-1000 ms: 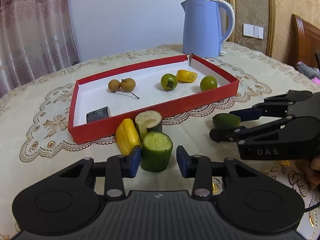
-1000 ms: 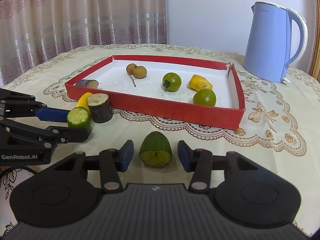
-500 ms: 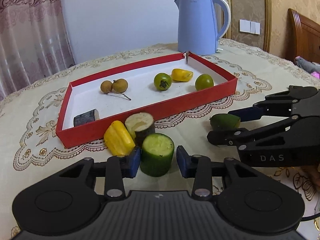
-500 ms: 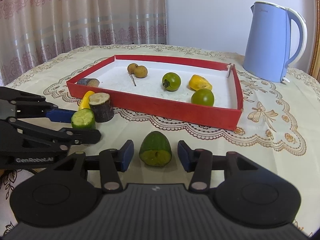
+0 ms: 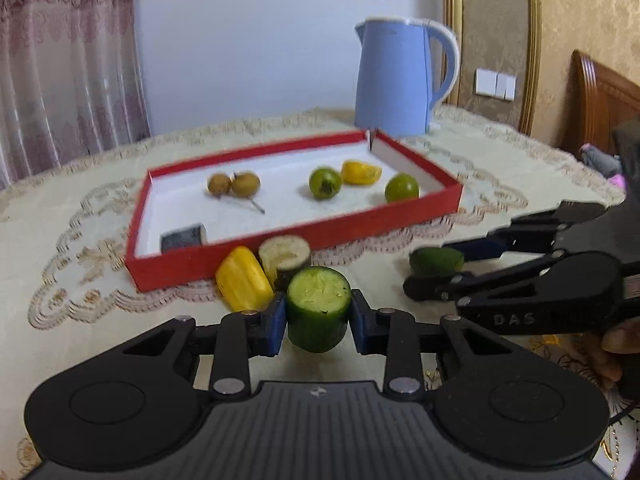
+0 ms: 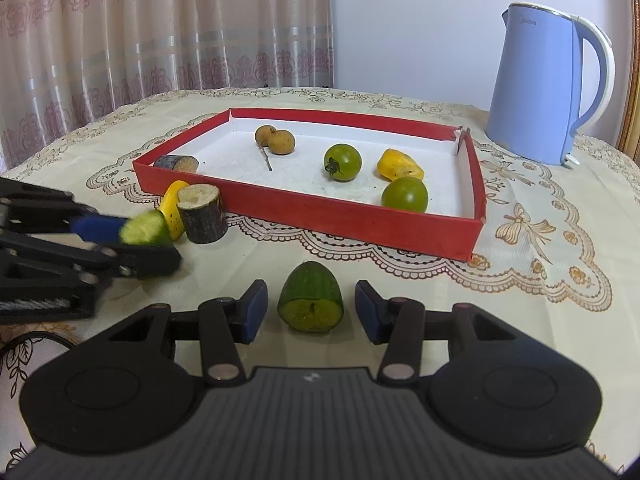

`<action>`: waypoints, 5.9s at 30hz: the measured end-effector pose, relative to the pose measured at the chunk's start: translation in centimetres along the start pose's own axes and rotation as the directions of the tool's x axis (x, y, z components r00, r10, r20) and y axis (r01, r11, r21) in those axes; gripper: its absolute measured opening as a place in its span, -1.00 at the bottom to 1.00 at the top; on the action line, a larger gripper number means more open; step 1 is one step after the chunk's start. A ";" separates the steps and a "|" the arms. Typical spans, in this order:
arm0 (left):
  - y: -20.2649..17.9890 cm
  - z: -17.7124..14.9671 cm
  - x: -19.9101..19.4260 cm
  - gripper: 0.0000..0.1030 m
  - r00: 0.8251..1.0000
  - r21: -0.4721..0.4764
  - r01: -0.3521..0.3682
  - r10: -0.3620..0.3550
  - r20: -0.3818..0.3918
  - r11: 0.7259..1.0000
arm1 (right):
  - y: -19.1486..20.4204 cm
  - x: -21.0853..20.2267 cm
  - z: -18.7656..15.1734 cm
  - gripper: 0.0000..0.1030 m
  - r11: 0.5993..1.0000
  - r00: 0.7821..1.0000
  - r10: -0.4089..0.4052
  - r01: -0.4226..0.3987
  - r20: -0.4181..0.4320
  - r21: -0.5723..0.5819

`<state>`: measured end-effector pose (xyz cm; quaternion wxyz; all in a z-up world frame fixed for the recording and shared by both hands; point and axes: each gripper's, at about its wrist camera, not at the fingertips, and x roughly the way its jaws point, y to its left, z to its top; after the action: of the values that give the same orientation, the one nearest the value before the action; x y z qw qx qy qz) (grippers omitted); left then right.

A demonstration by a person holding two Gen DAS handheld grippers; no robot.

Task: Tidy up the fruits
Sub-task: 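Grasp and lift the cucumber chunk with the left gripper while the right holds the lime, then lower the cucumber chunk into the tray and open the left gripper, then lower the green lime into the tray and open the right gripper, then grasp the dark eggplant chunk beside the tray with the right gripper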

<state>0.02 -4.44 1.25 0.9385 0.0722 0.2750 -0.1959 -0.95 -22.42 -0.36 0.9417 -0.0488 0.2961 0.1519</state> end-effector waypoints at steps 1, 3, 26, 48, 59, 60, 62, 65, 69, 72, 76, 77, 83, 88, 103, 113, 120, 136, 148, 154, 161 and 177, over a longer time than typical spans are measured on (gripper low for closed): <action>0.0 0.2 -0.3 -0.39 1.000 0.003 -0.006 0.006 0.012 1.000 | 0.0 0.0 0.0 -0.11 1.000 1.000 0.001 -0.001 0.000 0.002; 0.2 0.7 -0.7 -0.39 0.999 0.006 -0.026 0.025 0.038 1.000 | 0.0 0.0 0.0 -0.11 1.000 1.000 0.000 0.000 0.000 0.000; 1.6 3.9 1.8 -0.39 0.988 -0.045 -0.153 0.154 0.029 0.987 | 0.4 -0.1 0.0 -0.12 0.999 0.999 -0.040 0.040 0.002 -0.022; 2.7 8.7 7.2 -0.39 0.968 -0.025 -0.250 0.250 0.006 0.968 | 0.3 0.0 0.0 -0.17 0.999 0.999 -0.038 0.037 -0.002 -0.019; 2.8 9.9 12.0 -0.39 0.959 -0.008 -0.275 0.274 -0.079 0.961 | 0.2 0.0 0.0 -0.22 0.999 0.999 -0.035 0.035 -0.002 -0.018; 2.8 9.9 12.4 -0.39 0.956 -0.006 -0.281 0.280 -0.086 0.960 | 0.2 0.0 0.0 -0.22 0.999 0.999 -0.035 0.035 -0.002 -0.019; 2.9 9.9 13.0 -0.39 0.953 -0.010 -0.288 0.285 -0.102 0.958 | 0.2 0.0 0.0 -0.22 0.999 0.999 -0.035 0.035 -0.002 -0.019; 3.2 9.8 13.7 -0.39 0.951 -0.025 -0.288 0.283 -0.125 0.957 | 0.2 0.0 0.0 -0.22 0.999 0.999 -0.035 0.035 -0.002 -0.019; 3.2 9.9 14.4 -0.37 0.946 -0.018 -0.300 0.295 -0.138 0.954 | 0.2 0.0 0.0 -0.23 0.999 0.999 -0.035 0.035 -0.002 -0.018; 3.1 10.0 14.7 -0.37 0.939 -0.010 -0.323 0.319 -0.133 0.946 | 0.2 0.0 0.0 -0.25 0.999 0.999 -0.037 0.037 -0.002 -0.018; 3.2 10.3 14.7 -0.31 0.937 -0.016 -0.323 0.318 -0.142 0.946 | 0.2 0.0 0.0 -0.25 0.999 0.999 -0.038 0.038 -0.002 -0.020; 3.2 10.3 14.6 -0.18 0.937 -0.020 -0.324 0.318 -0.145 0.946 | 0.2 0.0 0.0 -0.25 0.999 0.999 -0.038 0.038 -0.002 -0.021; 2.9 10.3 12.8 0.33 0.933 -0.001 -0.350 0.348 -0.089 0.937 | 0.3 0.0 0.0 -0.26 0.999 0.999 -0.040 0.040 -0.002 -0.022; 3.8 9.4 10.3 0.33 0.928 -0.036 -0.368 0.365 -0.068 0.929 | 0.4 0.0 0.0 -0.34 0.999 0.999 -0.044 0.044 0.000 -0.026; 9.7 4.6 3.5 0.58 0.824 -0.300 -0.519 0.562 0.075 0.800 | 0.6 -0.2 0.0 -0.42 0.998 0.999 -0.053 0.054 0.010 -0.028; 10.4 4.0 3.6 0.58 0.822 -0.296 -0.535 0.569 0.035 0.791 | 1.0 -0.7 0.5 -0.42 0.998 0.998 -0.054 0.055 0.027 -0.029; 10.1 3.9 4.2 0.58 0.814 -0.263 -0.555 0.580 0.024 0.789 | 1.5 -0.7 1.8 -0.42 0.997 0.998 -0.045 0.048 0.050 -0.054; 10.4 3.6 4.6 0.58 0.825 -0.258 -0.548 0.565 -0.008 0.796 | 1.0 1.5 6.7 -0.42 0.995 0.995 -0.037 0.045 0.089 -0.089; 9.9 3.6 4.9 0.58 0.826 -0.231 -0.549 0.564 -0.003 0.803 | 1.0 6.7 11.3 -0.42 0.996 0.998 -0.023 0.029 0.065 -0.086; 9.9 3.6 4.8 0.58 0.828 -0.234 -0.545 0.560 -0.005 0.805 | 0.0 11.0 13.2 -0.42 0.998 0.998 -0.065 0.066 0.016 -0.019; 10.3 3.6 5.0 0.59 0.835 -0.247 -0.536 0.549 -0.016 0.807 | -0.4 10.2 12.2 0.46 0.989 0.988 -0.145 0.145 0.044 -0.010; 10.9 3.3 4.9 0.59 0.850 -0.289 -0.514 0.525 -0.044 0.808 | 4.8 1.7 4.7 -0.21 0.996 0.997 0.006 0.001 0.081 -0.088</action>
<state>9.91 3.13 1.64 0.9614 0.0027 0.2524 0.1092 1.37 -16.59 2.53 0.9497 -0.0838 0.2506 0.1679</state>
